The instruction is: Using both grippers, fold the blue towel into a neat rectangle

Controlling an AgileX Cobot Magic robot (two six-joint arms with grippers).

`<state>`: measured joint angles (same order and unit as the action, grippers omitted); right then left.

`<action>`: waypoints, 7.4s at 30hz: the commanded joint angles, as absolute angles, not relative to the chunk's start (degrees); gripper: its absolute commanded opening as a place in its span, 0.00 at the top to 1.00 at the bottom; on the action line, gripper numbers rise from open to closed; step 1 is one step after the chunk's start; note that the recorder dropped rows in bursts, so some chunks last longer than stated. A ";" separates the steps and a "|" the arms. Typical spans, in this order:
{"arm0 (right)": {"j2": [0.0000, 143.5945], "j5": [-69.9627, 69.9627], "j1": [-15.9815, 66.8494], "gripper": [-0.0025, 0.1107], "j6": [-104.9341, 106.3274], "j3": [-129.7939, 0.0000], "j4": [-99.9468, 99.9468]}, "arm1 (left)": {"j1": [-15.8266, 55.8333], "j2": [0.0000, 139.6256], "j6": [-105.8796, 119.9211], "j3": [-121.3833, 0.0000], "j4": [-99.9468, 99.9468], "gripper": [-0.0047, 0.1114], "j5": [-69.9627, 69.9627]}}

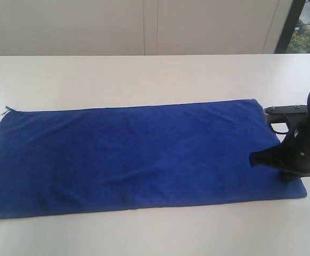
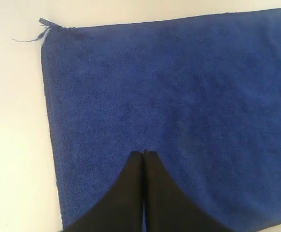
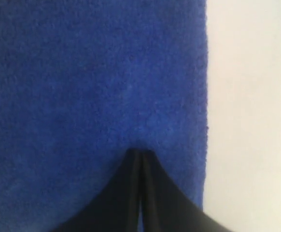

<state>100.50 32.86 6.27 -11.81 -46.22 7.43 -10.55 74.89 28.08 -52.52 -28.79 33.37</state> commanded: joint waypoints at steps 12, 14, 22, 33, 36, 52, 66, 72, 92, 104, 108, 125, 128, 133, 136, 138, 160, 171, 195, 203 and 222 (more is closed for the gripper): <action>102.76 49.28 6.24 0.98 -20.91 -45.14 18.92 | -10.71 74.38 29.62 -52.00 -29.54 0.96 34.04; 102.76 48.69 6.24 0.98 -21.02 -45.14 18.92 | -10.71 74.38 29.78 -52.00 -29.54 0.96 34.04; 91.84 48.88 6.24 0.98 -20.68 -48.19 17.65 | -10.71 74.38 29.77 -52.00 -29.54 0.96 34.41; 97.75 29.69 1.45 0.98 -20.63 -54.36 18.15 | -10.71 74.38 29.77 -52.00 -29.40 0.96 35.63; 103.14 30.88 -0.08 0.98 -11.60 -57.28 13.15 | -10.71 74.38 29.77 -52.00 -29.41 0.96 35.51; 111.21 31.01 -0.08 0.98 -10.64 -59.44 12.62 | -10.71 74.38 29.77 -52.00 -29.02 0.96 35.52; 110.82 32.06 -2.36 0.98 -10.64 -59.83 13.73 | -10.71 74.38 29.77 -52.00 -28.71 0.96 35.52; 103.47 36.93 -2.36 0.98 -8.83 -62.96 9.78 | -10.71 74.38 30.03 -52.00 -28.60 0.96 35.39; 106.51 38.67 -9.67 0.91 8.78 -63.26 -6.13 | -10.71 56.40 29.92 -46.79 -28.60 0.96 34.46; 110.41 35.76 -9.67 0.66 8.78 -63.26 -6.72 | -10.71 52.01 29.92 -45.14 -28.48 0.96 35.68; 110.52 35.76 -9.67 0.66 8.78 -63.26 -7.97 | -10.71 52.01 29.92 -45.14 -28.48 0.96 35.57; 112.06 37.74 -9.67 0.98 8.78 -61.66 -9.02 | -10.71 52.01 29.92 -45.14 -28.48 0.96 35.57; 112.06 37.92 -9.80 0.98 8.62 -61.94 -6.76 | -10.71 52.01 29.92 -45.14 -28.48 0.96 35.57; 112.06 39.96 -10.62 0.98 5.81 -64.16 -4.95 | -10.71 52.01 29.92 -45.14 -28.48 0.96 35.57; 112.06 40.86 -11.12 0.98 5.81 -64.95 -3.59 | -10.71 52.01 29.92 -45.14 -28.48 0.96 35.57; 112.06 41.39 -11.64 0.98 5.49 -65.34 -2.71 | -10.71 52.01 29.92 -45.14 -28.48 0.96 35.57; 111.95 44.39 -12.68 0.98 -1.84 -68.17 6.16 | -10.71 52.01 29.92 -45.14 -28.48 0.96 35.57; 111.18 46.62 -16.04 0.98 -5.67 -69.94 10.96 | -10.71 52.01 29.92 -45.14 -28.48 0.96 35.57; 94.91 45.57 -13.06 0.98 -6.07 -70.22 9.02 | -10.71 52.01 29.92 -45.14 -28.48 0.96 35.57; 91.26 46.22 -2.14 0.98 -5.15 -70.76 8.67 | -10.71 52.01 29.92 -45.14 -28.48 0.96 35.57; 103.94 53.22 33.39 0.98 7.96 -96.83 -10.84 | -10.71 52.01 29.92 -45.14 -28.48 0.96 35.57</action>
